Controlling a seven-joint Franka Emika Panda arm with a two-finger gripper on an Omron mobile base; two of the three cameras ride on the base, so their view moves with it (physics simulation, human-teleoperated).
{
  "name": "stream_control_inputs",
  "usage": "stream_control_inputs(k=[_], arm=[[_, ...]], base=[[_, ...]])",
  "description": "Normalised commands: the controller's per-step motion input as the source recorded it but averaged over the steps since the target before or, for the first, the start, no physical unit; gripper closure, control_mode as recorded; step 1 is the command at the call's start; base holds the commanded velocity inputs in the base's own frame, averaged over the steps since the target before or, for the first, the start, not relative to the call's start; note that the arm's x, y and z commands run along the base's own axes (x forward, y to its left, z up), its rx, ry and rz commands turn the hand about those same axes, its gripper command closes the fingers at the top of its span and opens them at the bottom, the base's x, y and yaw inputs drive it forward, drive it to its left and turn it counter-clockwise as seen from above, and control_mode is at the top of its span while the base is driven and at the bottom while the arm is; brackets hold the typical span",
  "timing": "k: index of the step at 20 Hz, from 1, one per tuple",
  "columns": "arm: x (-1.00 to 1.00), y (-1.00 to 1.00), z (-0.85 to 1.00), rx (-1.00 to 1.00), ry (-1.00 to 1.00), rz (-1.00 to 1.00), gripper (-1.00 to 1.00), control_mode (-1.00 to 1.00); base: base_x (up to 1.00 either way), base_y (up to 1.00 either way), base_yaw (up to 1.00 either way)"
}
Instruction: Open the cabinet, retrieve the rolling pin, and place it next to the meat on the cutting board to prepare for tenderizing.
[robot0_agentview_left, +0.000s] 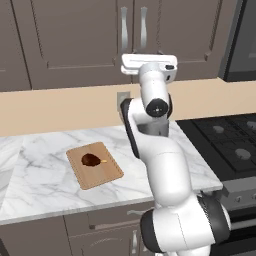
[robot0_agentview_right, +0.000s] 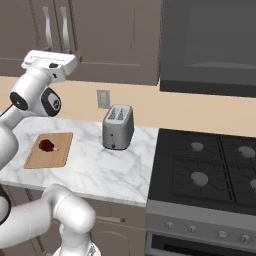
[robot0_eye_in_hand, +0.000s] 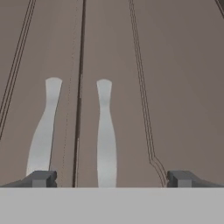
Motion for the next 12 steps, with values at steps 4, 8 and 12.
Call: stream_control_inputs(k=[4,8,12], arm=[[0.14,0.00,0.00,0.00,0.00,0.00,-1.00,-1.00],[0.18,0.00,0.00,0.00,0.00,0.00,-1.00,-1.00],[0.17,0.00,0.00,0.00,0.00,0.00,-1.00,-1.00]], base=[[0.00,0.00,0.00],[0.00,0.00,0.00],[0.00,0.00,0.00]])
